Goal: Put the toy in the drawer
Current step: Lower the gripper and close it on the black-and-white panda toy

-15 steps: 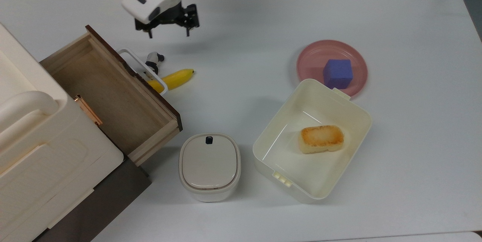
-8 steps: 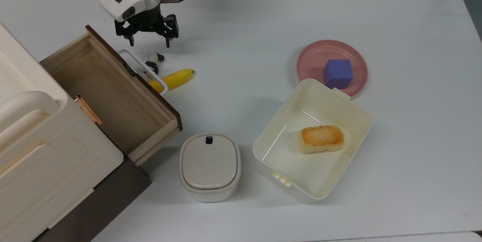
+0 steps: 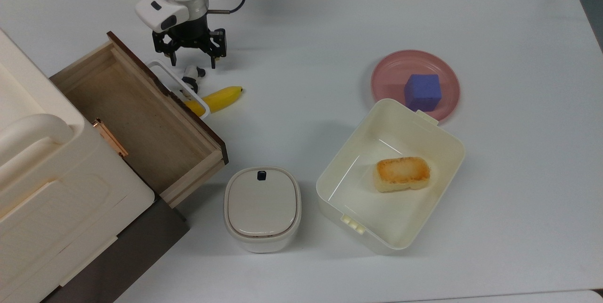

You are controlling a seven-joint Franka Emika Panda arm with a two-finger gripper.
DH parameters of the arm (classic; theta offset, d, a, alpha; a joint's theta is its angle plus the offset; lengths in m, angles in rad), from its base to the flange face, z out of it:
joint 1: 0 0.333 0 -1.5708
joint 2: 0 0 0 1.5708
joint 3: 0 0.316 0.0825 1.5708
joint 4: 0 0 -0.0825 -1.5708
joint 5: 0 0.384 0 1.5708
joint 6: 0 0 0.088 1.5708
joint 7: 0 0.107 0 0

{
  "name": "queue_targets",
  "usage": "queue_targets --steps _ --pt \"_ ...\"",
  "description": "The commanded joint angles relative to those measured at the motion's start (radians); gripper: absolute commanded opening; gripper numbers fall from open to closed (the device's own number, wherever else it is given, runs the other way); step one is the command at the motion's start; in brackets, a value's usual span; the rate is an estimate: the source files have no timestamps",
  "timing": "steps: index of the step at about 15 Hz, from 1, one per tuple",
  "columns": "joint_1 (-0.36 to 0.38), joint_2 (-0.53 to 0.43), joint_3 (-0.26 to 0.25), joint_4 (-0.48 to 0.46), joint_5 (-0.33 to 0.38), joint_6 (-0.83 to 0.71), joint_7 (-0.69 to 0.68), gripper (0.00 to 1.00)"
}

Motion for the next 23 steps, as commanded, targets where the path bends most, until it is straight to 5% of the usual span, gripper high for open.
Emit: queue_targets --steps 1,7,16,23 --pt "0.023 0.017 -0.017 -0.012 -0.008 0.055 0.033 0.55" --pt "0.026 0.015 -0.017 -0.011 -0.008 0.055 0.024 0.12" --pt "0.080 -0.123 0.006 0.060 0.010 -0.330 -0.050 0.09" --pt "0.095 -0.105 0.056 0.380 0.239 -0.554 -0.010 0.09"
